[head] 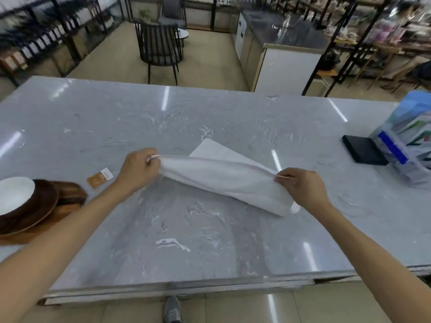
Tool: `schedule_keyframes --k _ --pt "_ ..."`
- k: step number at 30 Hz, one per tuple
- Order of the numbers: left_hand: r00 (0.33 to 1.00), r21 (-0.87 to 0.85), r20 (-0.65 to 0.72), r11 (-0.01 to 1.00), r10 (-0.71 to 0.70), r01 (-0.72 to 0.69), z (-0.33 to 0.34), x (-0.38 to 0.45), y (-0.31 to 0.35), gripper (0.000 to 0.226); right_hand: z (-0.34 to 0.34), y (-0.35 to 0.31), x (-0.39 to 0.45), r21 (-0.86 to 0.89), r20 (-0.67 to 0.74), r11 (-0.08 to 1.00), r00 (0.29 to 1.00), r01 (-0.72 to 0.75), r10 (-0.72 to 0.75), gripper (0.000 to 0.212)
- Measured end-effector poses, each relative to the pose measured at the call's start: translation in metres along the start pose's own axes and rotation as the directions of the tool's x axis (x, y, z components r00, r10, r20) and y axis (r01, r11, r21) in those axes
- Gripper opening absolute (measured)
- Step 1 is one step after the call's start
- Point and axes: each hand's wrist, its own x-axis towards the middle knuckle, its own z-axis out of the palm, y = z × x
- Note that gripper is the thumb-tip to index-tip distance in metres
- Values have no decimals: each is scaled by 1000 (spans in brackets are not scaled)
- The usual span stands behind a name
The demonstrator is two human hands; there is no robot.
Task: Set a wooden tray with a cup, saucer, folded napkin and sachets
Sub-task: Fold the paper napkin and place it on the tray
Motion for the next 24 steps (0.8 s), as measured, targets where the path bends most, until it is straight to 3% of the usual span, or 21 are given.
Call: schedule_keyframes --k 4,8,13,20,24 --pt "996 -47 -85 999 12 -16 -42 30 35 23 -69 -9 45 301 -16 953 999 45 -42 19" --pt "977 -86 -212 995 21 -40 -86 63 69 19 -121 -26 83 545 -114 825 988 148 -103 10" --pt "947 -101 -312 989 72 -108 -139 81 109 31 -162 -52 109 579 -202 779 968 239 -147 24" --pt "920 -140 -391 986 28 -90 -182 64 137 37 -183 -74 104 567 -339 752 927 336 -159 19" --pt "928 -151 -373 985 21 -83 -185 26 145 38 -181 -72 79 562 -316 758 933 332 -174 17"
